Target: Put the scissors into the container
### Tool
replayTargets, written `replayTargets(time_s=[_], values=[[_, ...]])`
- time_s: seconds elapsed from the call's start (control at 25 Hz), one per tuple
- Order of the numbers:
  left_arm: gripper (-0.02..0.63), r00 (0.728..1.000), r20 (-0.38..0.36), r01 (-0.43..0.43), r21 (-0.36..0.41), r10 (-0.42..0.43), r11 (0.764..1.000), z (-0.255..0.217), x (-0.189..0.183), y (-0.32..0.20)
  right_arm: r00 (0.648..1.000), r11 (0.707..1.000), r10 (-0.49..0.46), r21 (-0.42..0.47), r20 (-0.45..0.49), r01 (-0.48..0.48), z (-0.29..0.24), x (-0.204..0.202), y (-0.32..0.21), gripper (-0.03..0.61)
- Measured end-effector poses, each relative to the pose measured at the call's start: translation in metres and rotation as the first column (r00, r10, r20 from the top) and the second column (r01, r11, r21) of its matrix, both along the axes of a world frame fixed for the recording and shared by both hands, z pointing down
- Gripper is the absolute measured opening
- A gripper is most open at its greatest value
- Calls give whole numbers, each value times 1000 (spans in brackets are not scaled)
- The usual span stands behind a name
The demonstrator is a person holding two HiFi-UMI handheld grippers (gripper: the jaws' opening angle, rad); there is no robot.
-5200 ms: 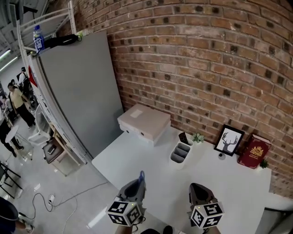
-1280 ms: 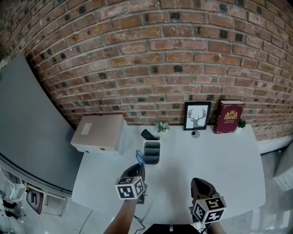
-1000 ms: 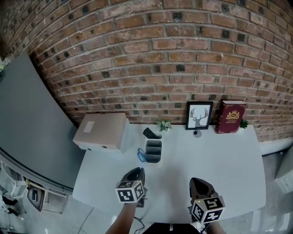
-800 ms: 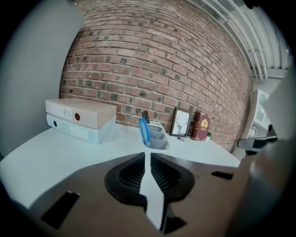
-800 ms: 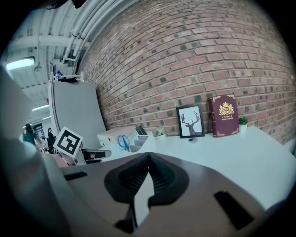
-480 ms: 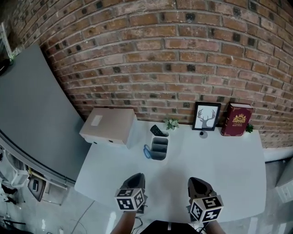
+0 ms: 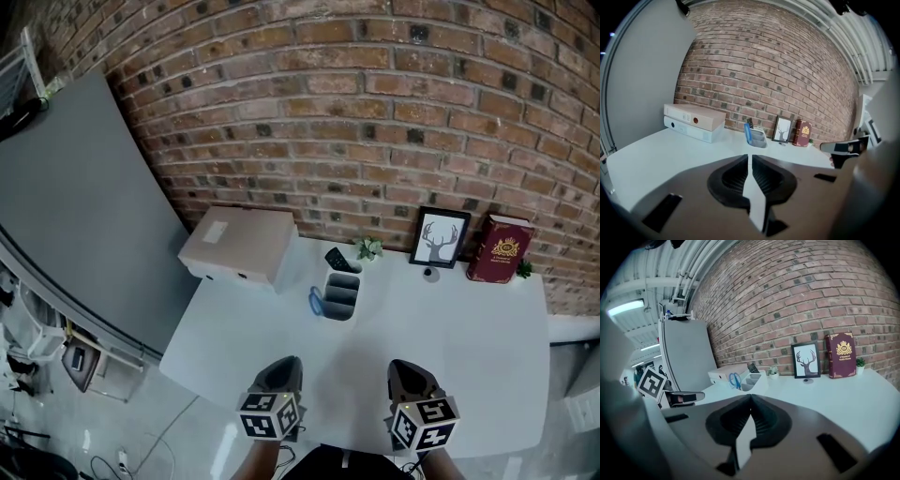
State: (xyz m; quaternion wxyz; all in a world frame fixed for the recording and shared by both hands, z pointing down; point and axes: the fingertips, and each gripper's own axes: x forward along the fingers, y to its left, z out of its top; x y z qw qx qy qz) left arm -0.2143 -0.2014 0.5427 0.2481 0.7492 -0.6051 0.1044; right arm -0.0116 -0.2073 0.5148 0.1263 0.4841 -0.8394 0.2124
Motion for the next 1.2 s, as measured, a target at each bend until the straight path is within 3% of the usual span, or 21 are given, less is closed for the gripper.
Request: replayTargets(time_s=[0.4, 1.2], values=[[29, 999, -10, 46, 36, -46, 998, -13, -7, 12, 998, 998, -59, 12, 7, 59, -5, -9, 3, 0], [29, 999, 39, 7, 36, -8, 999, -18, 7, 18, 996, 996, -86, 13, -5, 86, -3, -10, 9, 0]])
